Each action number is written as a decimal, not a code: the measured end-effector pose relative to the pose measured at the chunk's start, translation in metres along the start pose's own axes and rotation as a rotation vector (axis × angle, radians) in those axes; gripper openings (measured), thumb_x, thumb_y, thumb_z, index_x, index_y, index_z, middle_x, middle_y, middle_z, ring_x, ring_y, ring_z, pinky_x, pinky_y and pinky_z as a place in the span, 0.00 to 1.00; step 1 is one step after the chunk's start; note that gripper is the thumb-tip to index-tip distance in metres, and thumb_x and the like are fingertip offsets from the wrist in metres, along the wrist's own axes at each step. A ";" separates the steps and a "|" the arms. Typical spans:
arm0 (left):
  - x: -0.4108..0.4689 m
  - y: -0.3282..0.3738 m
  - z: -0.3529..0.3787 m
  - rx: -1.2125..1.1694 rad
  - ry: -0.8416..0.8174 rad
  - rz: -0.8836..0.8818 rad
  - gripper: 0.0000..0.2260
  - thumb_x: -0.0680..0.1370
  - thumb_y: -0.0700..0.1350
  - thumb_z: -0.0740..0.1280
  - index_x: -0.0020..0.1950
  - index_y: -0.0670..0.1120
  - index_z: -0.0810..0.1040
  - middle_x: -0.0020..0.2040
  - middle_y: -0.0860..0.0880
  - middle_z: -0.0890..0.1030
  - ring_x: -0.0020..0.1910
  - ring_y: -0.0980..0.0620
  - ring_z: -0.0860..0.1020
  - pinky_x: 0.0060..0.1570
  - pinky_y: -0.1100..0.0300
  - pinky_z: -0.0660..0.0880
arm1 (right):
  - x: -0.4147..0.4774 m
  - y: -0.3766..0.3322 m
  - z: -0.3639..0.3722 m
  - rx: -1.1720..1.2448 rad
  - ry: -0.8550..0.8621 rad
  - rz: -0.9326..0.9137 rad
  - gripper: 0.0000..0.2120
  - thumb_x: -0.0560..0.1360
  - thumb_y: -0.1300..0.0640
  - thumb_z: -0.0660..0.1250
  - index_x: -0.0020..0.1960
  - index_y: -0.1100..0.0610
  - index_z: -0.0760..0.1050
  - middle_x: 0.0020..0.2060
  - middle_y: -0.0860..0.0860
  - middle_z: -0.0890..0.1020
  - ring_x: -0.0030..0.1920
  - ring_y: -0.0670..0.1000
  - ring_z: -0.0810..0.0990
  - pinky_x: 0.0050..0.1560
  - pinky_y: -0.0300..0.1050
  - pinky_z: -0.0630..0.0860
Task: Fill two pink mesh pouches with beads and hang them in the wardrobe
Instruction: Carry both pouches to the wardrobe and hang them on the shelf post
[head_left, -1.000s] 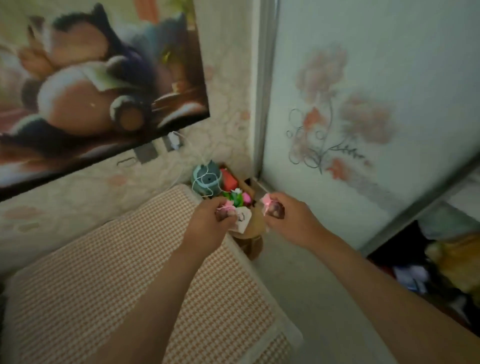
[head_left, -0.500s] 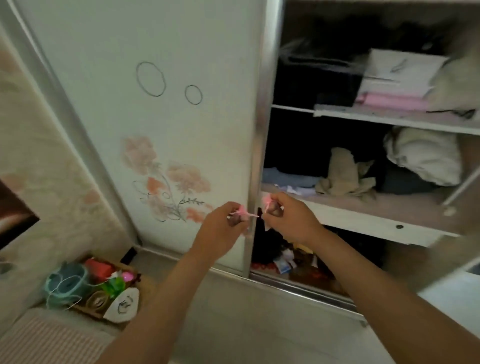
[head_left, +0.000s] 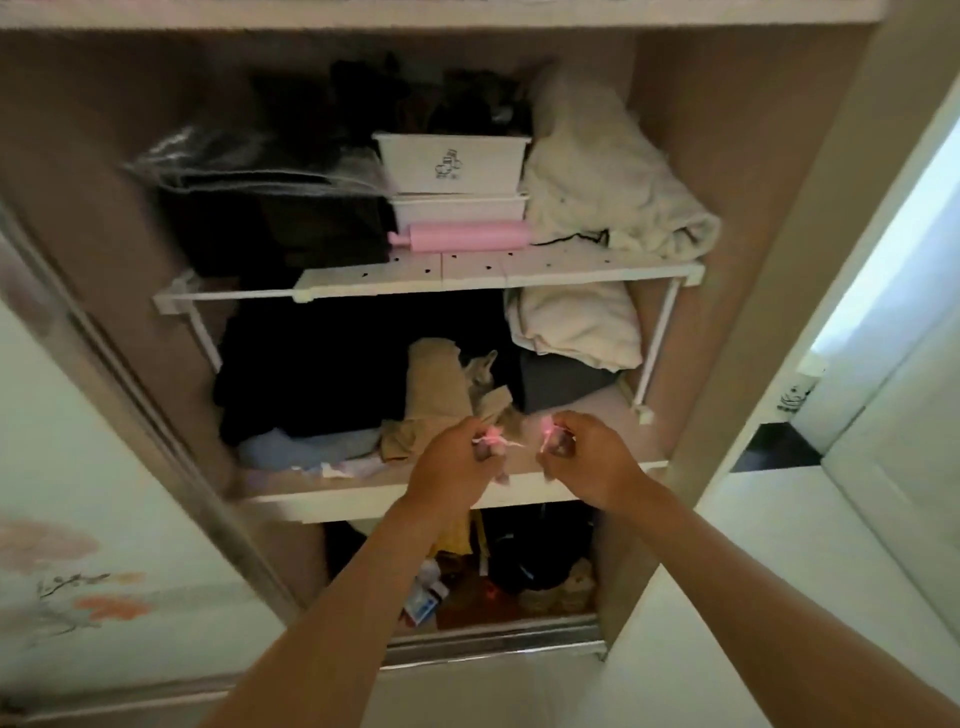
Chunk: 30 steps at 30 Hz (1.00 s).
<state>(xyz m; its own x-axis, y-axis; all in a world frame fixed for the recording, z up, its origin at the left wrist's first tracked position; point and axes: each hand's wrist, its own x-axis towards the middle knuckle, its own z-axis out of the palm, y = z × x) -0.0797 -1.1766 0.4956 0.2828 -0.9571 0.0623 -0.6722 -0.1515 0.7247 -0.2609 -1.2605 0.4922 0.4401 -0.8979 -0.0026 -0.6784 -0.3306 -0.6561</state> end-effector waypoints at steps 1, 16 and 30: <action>0.019 0.008 0.017 -0.007 -0.017 -0.009 0.05 0.76 0.52 0.67 0.50 0.55 0.75 0.47 0.52 0.81 0.44 0.49 0.79 0.43 0.53 0.76 | 0.014 0.023 -0.009 0.029 0.009 0.037 0.09 0.69 0.48 0.71 0.48 0.45 0.76 0.40 0.48 0.81 0.40 0.49 0.82 0.52 0.49 0.82; 0.192 0.014 0.150 0.166 -0.432 0.020 0.03 0.75 0.50 0.64 0.47 0.53 0.73 0.46 0.51 0.80 0.44 0.53 0.79 0.44 0.54 0.79 | 0.116 0.143 -0.025 -0.120 -0.057 0.369 0.11 0.78 0.48 0.65 0.59 0.49 0.72 0.49 0.49 0.83 0.48 0.51 0.84 0.55 0.52 0.82; 0.248 -0.027 0.198 0.449 -0.303 0.287 0.14 0.76 0.48 0.63 0.62 0.49 0.74 0.62 0.48 0.73 0.64 0.46 0.70 0.61 0.52 0.71 | 0.166 0.182 0.020 -0.202 0.002 0.434 0.15 0.84 0.51 0.58 0.68 0.49 0.75 0.60 0.53 0.78 0.60 0.56 0.78 0.58 0.47 0.76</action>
<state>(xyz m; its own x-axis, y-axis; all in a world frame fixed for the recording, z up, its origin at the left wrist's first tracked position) -0.1272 -1.4585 0.3555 -0.1148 -0.9928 -0.0336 -0.9340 0.0963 0.3441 -0.2995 -1.4643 0.3567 0.0905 -0.9659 -0.2424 -0.9000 0.0249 -0.4352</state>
